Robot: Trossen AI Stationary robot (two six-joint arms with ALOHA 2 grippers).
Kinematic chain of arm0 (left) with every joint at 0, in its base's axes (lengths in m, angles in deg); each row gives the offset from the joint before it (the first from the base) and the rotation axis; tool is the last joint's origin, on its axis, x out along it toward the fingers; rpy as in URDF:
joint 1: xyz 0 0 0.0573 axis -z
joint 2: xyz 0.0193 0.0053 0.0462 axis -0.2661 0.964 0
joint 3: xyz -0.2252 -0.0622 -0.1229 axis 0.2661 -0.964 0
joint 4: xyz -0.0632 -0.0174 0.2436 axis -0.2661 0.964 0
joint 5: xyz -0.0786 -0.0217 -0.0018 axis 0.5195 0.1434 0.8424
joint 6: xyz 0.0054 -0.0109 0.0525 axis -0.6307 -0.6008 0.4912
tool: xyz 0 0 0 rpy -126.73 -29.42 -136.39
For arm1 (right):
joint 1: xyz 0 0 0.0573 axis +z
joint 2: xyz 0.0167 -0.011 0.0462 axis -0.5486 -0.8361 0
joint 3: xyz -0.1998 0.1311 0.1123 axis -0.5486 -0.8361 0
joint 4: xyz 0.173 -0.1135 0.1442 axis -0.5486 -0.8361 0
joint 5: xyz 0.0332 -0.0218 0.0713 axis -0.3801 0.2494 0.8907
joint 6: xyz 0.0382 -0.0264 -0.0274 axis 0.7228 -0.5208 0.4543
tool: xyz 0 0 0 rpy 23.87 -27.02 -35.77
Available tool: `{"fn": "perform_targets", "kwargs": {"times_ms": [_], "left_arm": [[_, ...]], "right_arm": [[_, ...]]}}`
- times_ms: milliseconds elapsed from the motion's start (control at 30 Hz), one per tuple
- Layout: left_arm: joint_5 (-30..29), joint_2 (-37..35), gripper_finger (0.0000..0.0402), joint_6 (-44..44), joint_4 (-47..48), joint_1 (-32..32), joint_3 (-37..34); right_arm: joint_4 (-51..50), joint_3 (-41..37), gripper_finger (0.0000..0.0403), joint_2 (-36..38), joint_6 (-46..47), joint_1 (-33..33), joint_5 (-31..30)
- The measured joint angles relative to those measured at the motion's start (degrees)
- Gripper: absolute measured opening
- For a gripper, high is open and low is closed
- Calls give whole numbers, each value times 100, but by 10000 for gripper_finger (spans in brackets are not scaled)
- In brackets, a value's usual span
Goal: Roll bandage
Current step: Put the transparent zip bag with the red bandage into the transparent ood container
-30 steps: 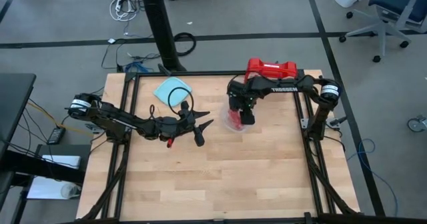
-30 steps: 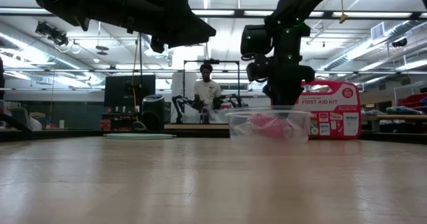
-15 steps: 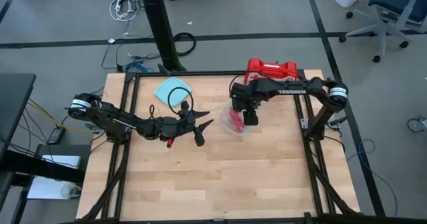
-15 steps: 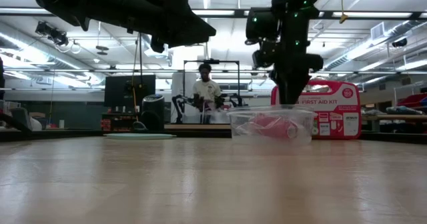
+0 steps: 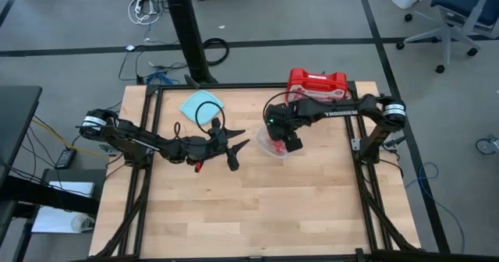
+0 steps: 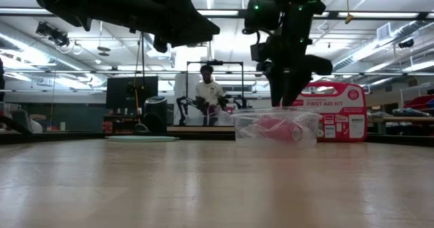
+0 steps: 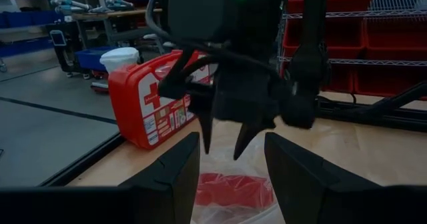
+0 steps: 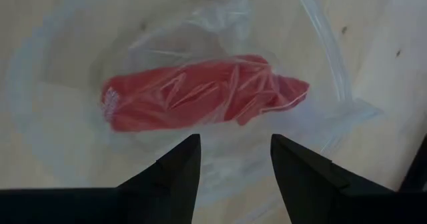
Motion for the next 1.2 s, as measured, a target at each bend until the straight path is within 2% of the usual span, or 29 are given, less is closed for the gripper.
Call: {"fn": "perform_targets", "kwargs": {"times_ms": [133,333,533,700,1033,1200], "left_arm": [[11,0,172,0,5,0,0],[11,0,172,0,6,0,0],[24,0,172,0,11,0,0],[39,0,172,0,28,0,0],[56,0,173,-2,-4,10,0],[57,0,172,-15,1,11,0]], "right_arm": [[186,0,179,-257,-26,-217,16],[353,2,166,-1186,36,-645,794],[280,59,151,-1640,145,-647,762],[242,-34,150,-1154,402,-647,892],[165,-5,150,365,727,-539,865],[-79,-12,150,650,876,-482,848]]}}
